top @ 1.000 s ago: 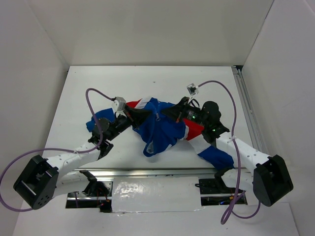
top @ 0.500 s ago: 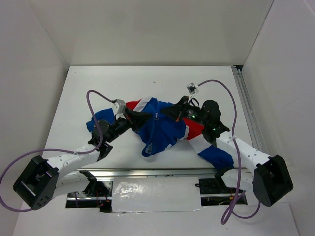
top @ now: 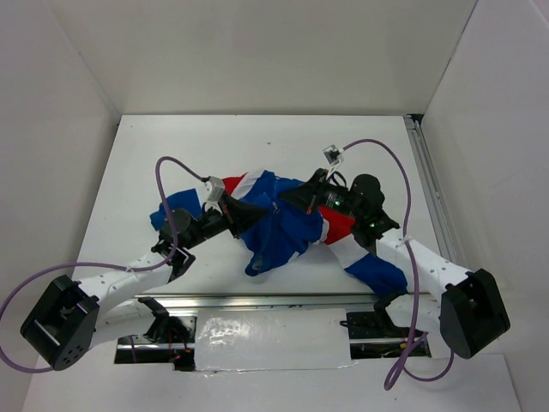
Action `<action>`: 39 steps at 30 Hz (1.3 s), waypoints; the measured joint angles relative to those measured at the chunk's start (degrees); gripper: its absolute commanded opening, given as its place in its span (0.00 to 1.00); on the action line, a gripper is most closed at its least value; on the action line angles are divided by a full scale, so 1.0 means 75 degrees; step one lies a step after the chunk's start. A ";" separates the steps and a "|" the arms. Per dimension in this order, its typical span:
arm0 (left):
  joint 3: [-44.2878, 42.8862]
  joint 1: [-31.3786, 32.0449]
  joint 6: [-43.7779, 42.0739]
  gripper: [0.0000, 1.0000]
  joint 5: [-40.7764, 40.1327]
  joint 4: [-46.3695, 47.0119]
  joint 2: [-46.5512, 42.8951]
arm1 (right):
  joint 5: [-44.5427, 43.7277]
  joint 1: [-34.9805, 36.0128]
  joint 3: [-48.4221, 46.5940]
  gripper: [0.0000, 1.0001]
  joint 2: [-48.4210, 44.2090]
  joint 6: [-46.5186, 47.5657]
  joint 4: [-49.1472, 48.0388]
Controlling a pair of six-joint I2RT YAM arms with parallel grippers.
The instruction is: Zip up the jacket
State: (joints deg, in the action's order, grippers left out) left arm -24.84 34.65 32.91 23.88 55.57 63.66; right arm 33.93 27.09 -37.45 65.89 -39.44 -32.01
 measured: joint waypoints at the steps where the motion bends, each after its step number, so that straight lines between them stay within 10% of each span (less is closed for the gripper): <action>1: 0.0000 0.0000 0.0032 0.00 0.0038 -0.0082 0.0000 | 0.0050 -0.0003 0.0000 0.00 -0.0012 -0.0023 0.0015; 27: -0.0382 0.0181 0.0076 0.00 0.0055 -0.1504 0.0717 | 0.0417 -0.0332 0.0073 0.00 0.0020 -0.0816 0.1306; 36: -0.0976 0.0184 0.0286 0.00 0.0111 -0.3806 0.1259 | -0.0536 -0.0166 0.0047 0.67 0.0105 -0.0125 0.2952; 39: -0.1122 0.0184 0.0358 0.00 0.0111 -0.4540 0.1259 | -0.0965 -0.0079 -0.0128 0.74 0.0108 0.0335 0.3818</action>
State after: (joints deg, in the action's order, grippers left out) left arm -33.26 36.03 35.59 24.71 21.52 73.10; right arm 26.70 26.50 -38.41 66.70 -36.93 -3.38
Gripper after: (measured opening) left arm 0.041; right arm 0.718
